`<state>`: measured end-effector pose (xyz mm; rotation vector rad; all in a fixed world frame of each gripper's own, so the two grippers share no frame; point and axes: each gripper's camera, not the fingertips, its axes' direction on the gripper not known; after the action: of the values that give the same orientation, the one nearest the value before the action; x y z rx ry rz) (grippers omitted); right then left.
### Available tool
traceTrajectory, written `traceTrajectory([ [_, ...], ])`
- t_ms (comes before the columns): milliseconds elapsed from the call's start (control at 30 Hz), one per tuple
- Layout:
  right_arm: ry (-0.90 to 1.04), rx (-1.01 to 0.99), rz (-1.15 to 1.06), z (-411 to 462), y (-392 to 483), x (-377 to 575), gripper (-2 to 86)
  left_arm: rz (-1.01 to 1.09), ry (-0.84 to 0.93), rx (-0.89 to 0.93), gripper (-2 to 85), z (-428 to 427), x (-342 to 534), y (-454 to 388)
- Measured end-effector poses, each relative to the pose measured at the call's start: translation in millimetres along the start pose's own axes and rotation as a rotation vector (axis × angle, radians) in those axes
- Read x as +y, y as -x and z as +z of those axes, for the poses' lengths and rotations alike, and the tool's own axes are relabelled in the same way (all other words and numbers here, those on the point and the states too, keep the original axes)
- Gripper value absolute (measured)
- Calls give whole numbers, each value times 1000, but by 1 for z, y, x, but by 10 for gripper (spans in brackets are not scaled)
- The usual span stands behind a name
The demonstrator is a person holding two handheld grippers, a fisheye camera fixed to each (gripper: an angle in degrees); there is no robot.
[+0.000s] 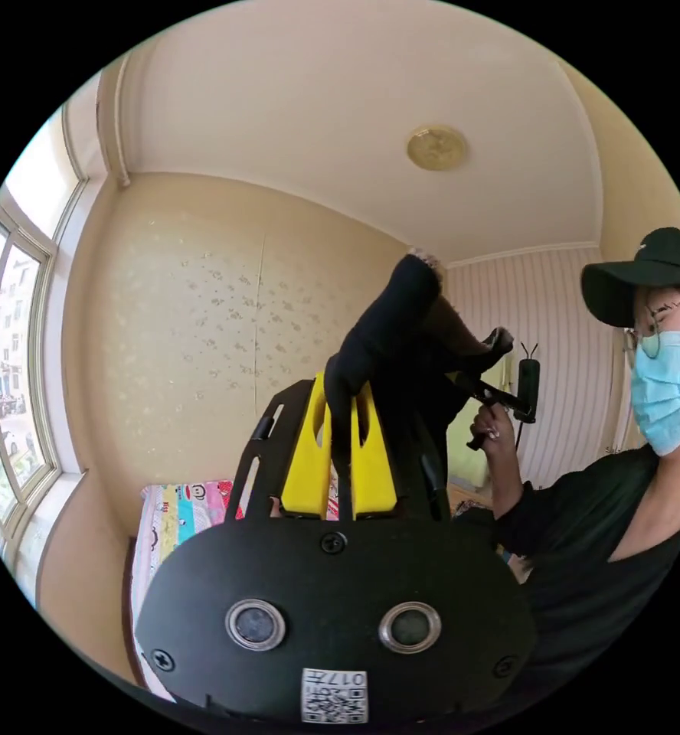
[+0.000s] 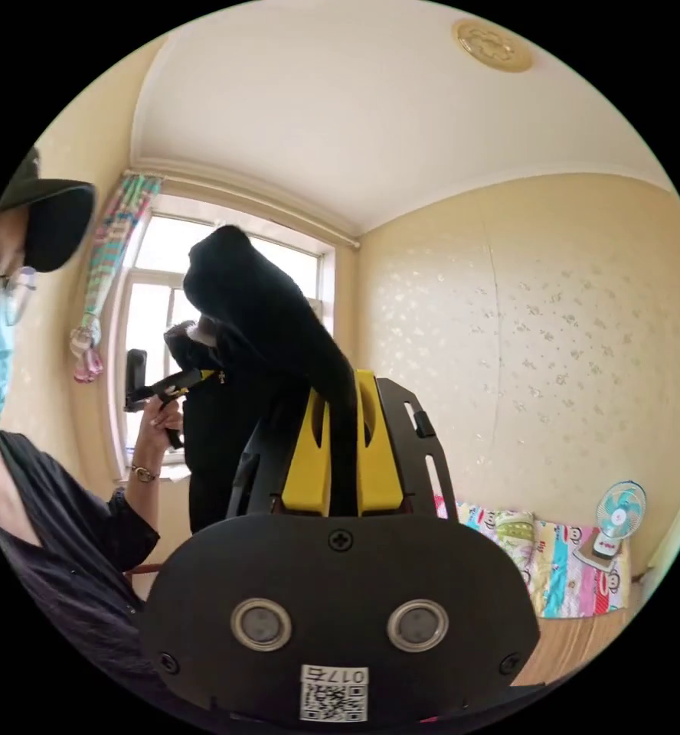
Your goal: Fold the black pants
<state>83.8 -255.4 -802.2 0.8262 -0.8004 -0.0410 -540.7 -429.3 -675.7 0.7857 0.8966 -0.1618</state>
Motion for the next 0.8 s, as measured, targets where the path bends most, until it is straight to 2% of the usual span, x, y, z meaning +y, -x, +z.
traceTrajectory([
  [67,119,134,39,77,-49,-32,72,-120,128,-122,61,114,-46,65],
  [100,221,244,68,137,-89,-50,88,-151,169,-176,72,145,-53,83],
  [167,405,359,198,222,-159,-53,116,-299,366,-388,94,252,-46,153],
  [200,587,431,286,269,-204,-32,120,-336,413,-411,94,269,-36,168],
  [267,817,497,404,309,-253,21,94,-385,493,-372,83,308,20,207],
  [333,875,447,423,322,-276,80,103,-388,550,-341,90,328,82,227],
  [400,975,350,399,332,-292,180,105,-405,668,-323,88,348,161,248],
  [467,1161,316,444,341,-302,271,102,-491,944,-312,84,371,283,280],
  [567,1441,237,594,337,-303,414,103,-638,1211,-315,84,368,414,311],
  [600,1512,202,618,333,-296,454,103,-655,1242,-315,85,364,434,316],
  [667,1571,186,605,329,-287,493,106,-655,1327,-320,92,357,489,335],
  [800,1504,133,655,339,-291,525,120,-500,1365,-228,116,373,521,367],
])
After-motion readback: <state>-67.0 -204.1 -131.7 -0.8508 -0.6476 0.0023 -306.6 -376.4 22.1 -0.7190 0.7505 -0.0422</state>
